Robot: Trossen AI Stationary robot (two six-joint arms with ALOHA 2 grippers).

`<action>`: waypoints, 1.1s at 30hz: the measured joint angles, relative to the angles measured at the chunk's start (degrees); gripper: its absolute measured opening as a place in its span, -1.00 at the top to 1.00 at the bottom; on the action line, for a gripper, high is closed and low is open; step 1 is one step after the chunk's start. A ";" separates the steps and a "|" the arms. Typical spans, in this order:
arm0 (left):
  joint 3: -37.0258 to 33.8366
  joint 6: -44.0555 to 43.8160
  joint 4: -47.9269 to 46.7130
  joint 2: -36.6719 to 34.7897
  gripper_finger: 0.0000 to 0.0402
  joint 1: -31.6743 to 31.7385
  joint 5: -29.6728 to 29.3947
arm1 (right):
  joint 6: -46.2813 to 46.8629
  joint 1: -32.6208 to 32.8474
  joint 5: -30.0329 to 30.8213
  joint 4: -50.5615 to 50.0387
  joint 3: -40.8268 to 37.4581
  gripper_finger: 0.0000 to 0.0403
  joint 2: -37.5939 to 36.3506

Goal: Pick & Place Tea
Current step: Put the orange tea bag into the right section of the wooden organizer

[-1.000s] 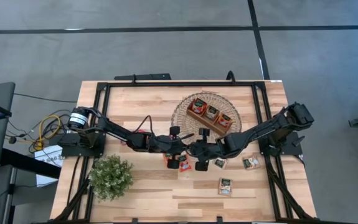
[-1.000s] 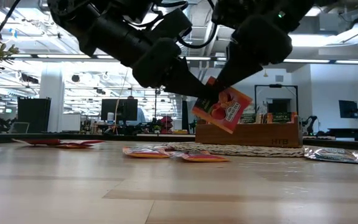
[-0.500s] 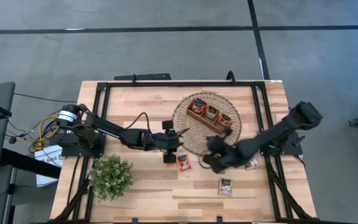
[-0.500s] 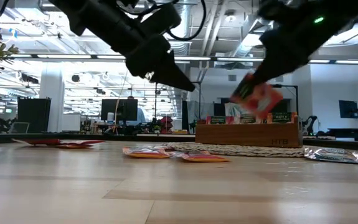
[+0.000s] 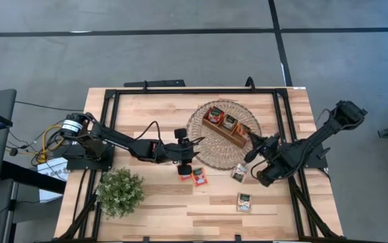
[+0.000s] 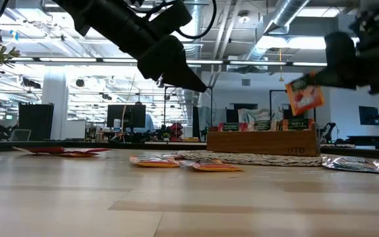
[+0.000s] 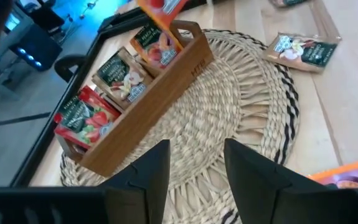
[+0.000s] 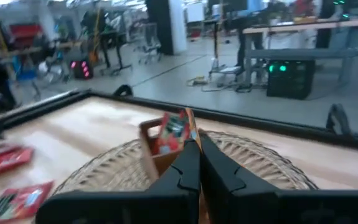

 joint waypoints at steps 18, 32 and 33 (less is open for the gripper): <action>-0.03 1.64 2.16 0.02 0.28 0.07 0.02 | 1.52 -9.67 2.73 15.60 -5.17 1.00 11.50; -0.03 1.64 2.14 0.04 0.28 0.07 0.04 | 1.50 -12.89 0.84 19.68 -5.14 1.00 17.66; -0.03 1.64 2.14 0.04 0.28 0.07 0.06 | 1.43 -12.88 0.84 19.62 -5.14 1.00 17.66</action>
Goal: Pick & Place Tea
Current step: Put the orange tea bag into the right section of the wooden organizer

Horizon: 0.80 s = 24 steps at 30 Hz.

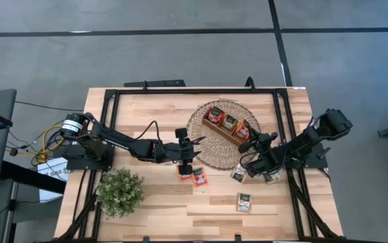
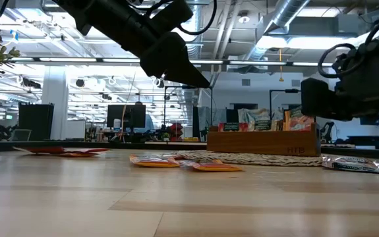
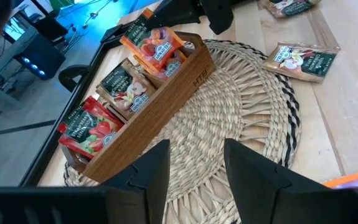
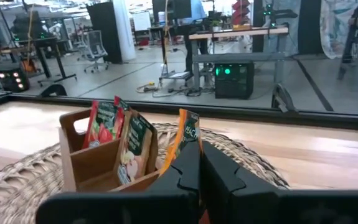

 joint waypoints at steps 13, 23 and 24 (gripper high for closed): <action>0.00 0.00 0.00 0.02 0.28 0.00 0.05 | -13.35 0.08 -0.25 0.28 2.15 0.29 -0.17; 0.00 -0.01 -0.09 0.02 0.28 0.00 0.07 | -40.18 -0.33 -8.91 -2.86 9.48 -0.01 -10.88; 0.00 -0.01 -0.14 0.02 0.28 0.00 0.09 | -43.49 -0.59 -11.68 -3.51 10.82 -0.01 -12.95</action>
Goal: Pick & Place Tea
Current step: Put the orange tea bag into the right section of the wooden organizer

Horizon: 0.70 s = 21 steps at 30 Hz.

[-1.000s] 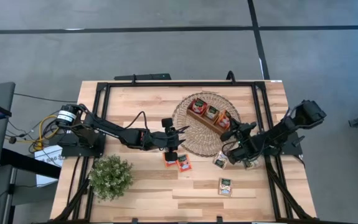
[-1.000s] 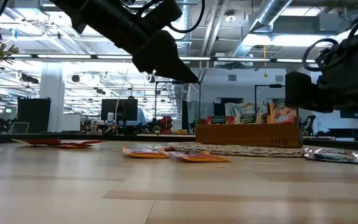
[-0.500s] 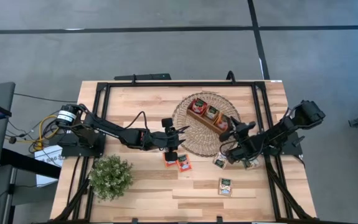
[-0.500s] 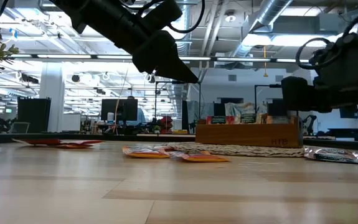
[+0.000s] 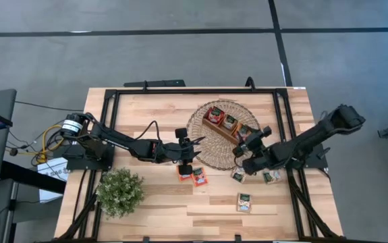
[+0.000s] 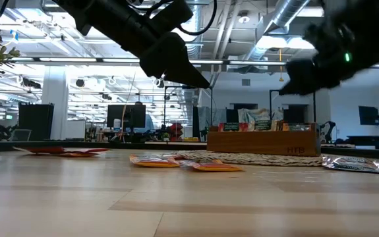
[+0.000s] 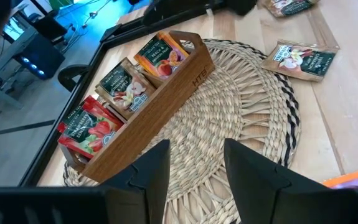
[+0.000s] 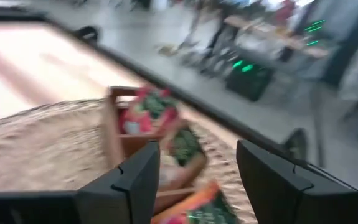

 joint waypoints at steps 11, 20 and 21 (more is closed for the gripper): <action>-0.01 0.01 -3.40 0.00 0.28 0.00 0.09 | -8.03 0.89 -35.43 -0.80 5.66 0.14 -14.30; -0.02 4.97 -6.44 0.02 0.28 -2.02 3.25 | -7.82 6.40 -45.73 1.70 5.66 0.19 -8.61; -0.02 5.51 -6.85 0.02 0.28 -2.56 4.12 | -7.04 7.02 -46.64 2.56 5.66 0.18 -7.42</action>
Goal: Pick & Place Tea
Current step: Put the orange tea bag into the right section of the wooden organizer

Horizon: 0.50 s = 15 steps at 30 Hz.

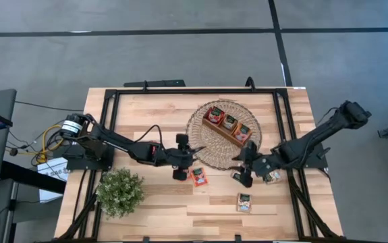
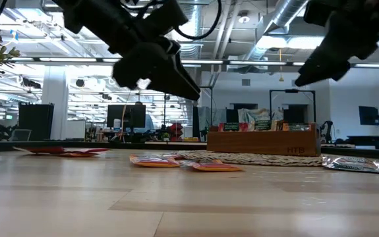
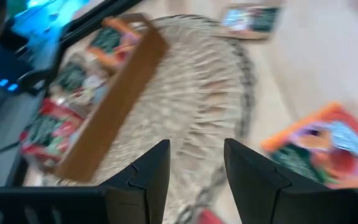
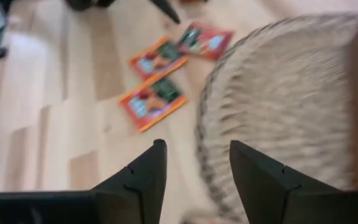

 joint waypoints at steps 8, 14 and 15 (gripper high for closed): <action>0.00 -3.27 -5.86 0.00 0.28 -4.85 2.73 | 2.85 3.57 -0.76 10.20 0.00 0.18 11.95; -0.19 -15.57 -11.80 0.00 0.28 -5.31 5.65 | 0.32 2.22 -1.87 20.11 0.00 0.19 20.41; -0.71 -17.91 -11.92 0.00 0.28 -5.31 6.14 | -1.29 1.64 -1.89 22.82 0.00 0.19 22.03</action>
